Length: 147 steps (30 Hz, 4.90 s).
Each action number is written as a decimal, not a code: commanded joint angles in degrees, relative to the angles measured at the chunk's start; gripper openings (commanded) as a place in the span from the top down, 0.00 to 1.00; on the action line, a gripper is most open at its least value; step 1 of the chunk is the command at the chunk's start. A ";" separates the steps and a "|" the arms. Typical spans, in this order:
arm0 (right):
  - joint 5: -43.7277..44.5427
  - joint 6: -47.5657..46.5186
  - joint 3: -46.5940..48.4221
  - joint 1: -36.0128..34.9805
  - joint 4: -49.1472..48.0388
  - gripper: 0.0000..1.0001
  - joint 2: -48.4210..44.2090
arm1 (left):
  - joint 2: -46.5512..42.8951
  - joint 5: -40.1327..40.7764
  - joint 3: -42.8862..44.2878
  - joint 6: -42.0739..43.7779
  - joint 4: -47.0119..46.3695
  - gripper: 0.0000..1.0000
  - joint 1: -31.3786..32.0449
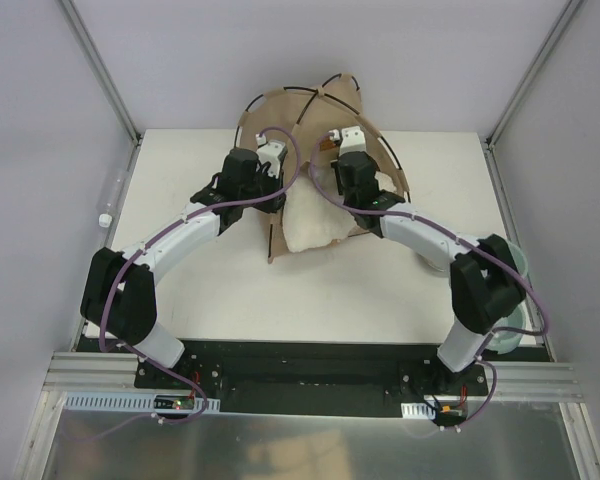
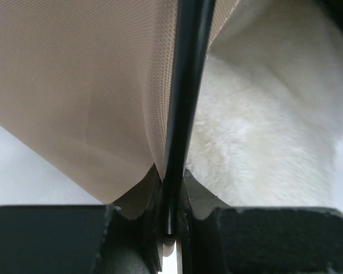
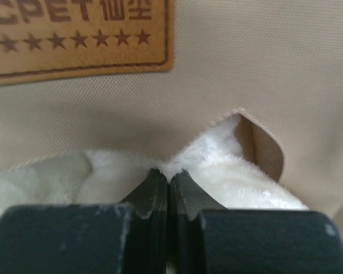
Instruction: Set up the pet tent
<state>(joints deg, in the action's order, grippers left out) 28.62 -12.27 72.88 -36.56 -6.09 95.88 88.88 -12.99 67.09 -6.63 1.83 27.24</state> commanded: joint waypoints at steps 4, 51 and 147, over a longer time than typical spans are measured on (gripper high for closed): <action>12.06 -0.84 6.30 -0.27 -3.61 1.00 10.03 | 0.68 -1.16 3.22 -2.24 -2.00 1.00 -0.35; -12.46 28.69 -8.89 1.04 -7.69 1.00 -1.73 | 0.15 -1.07 3.49 -2.07 0.81 1.00 -0.44; -5.49 42.34 -0.82 50.88 37.38 0.05 2.37 | -17.78 4.29 5.16 1.27 9.16 0.12 -6.41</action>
<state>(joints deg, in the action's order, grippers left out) 27.33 33.28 67.70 13.65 34.85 95.02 71.77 -8.69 69.28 -5.30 11.07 20.93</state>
